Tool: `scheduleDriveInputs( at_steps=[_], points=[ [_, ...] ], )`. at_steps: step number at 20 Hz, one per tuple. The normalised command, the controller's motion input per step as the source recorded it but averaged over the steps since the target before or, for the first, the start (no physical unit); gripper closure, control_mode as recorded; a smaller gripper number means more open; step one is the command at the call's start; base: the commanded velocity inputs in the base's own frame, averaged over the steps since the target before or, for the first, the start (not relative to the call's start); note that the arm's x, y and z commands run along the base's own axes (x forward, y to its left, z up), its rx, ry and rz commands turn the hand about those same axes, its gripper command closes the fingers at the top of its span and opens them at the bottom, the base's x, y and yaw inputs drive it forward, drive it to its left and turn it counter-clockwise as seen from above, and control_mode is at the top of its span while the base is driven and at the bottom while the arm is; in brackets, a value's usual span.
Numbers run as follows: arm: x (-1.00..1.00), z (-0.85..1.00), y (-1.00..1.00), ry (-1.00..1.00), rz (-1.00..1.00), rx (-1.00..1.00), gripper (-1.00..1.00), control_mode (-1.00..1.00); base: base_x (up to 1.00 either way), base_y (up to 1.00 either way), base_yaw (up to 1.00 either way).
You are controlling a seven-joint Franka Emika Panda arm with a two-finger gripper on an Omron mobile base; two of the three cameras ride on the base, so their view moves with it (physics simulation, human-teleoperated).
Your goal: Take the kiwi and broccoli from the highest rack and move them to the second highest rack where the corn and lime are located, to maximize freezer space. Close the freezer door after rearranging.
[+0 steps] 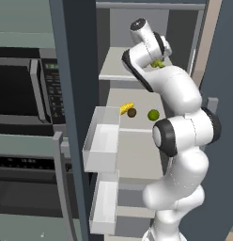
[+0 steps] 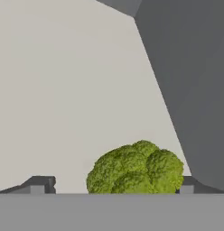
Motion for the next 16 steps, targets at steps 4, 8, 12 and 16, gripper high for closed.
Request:
scheduleDriveInputs(
  at_steps=[4,8,12,16],
  points=[
    [0.5,-0.11,-0.22,0.14,0.0,0.0,-1.0,-1.0,0.0,0.0,0.0],
    [0.12,-0.22,-0.37,0.01,0.0,0.0,-1.0,-1.0,0.0,0.0,0.0],
    [-0.08,-0.36,-0.36,-0.04,0.0,-0.01,1.0,-1.0,0.0,0.0,0.0],
    [-0.05,-0.41,-0.16,-0.05,0.0,-0.06,1.0,-1.0,0.0,0.0,0.0]
  ],
)
